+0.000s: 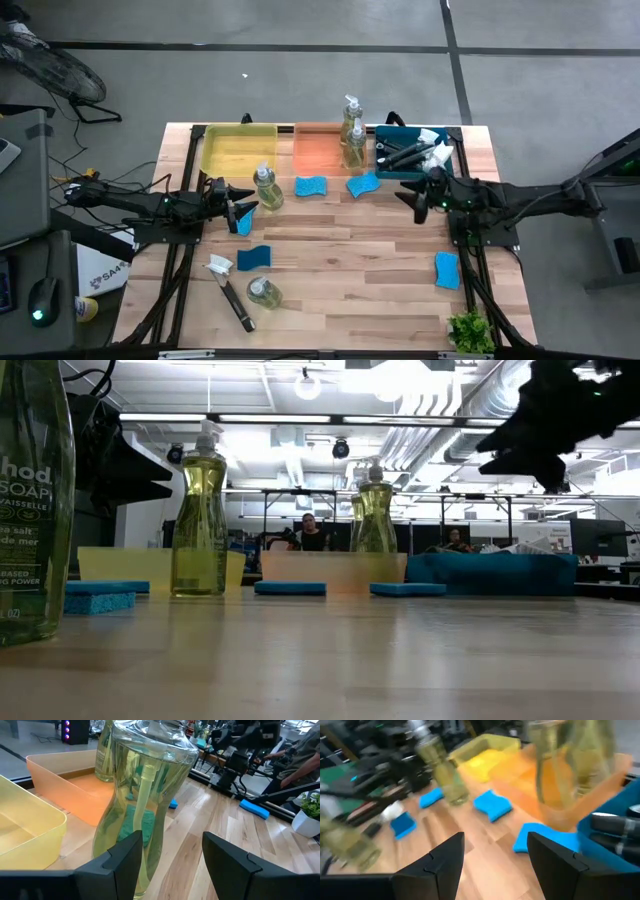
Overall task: Pick & Place Kitchen Sink Supplies
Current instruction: Put the transparent soap dispenser into the orange bin
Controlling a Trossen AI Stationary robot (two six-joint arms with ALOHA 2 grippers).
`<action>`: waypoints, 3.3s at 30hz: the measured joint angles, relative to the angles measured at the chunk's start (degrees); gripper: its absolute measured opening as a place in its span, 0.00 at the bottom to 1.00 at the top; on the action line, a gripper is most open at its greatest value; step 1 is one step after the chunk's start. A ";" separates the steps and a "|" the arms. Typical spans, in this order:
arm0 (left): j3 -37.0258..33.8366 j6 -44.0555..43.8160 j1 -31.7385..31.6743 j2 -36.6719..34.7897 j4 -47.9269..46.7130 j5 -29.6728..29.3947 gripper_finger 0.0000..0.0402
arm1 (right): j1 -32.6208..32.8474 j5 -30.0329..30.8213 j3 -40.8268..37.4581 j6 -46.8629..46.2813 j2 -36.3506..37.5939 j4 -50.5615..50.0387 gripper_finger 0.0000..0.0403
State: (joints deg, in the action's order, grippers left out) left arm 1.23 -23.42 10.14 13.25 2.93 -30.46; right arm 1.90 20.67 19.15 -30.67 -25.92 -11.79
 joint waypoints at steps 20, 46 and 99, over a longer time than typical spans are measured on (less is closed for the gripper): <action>0.02 -0.01 0.00 -0.01 0.01 -0.01 0.50 | 3.45 -5.54 -12.71 16.62 25.82 6.30 0.52; 0.01 -0.02 -0.01 0.01 0.01 -0.02 0.50 | 3.35 -14.72 -18.61 24.74 25.27 13.99 0.52; 3.35 13.56 -0.01 0.01 0.66 -9.63 0.72 | 3.35 -14.67 -18.68 24.71 25.23 13.79 0.52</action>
State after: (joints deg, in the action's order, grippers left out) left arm 4.58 -9.86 10.13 13.26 3.59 -40.08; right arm 5.26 6.00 0.47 -5.96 -0.69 2.00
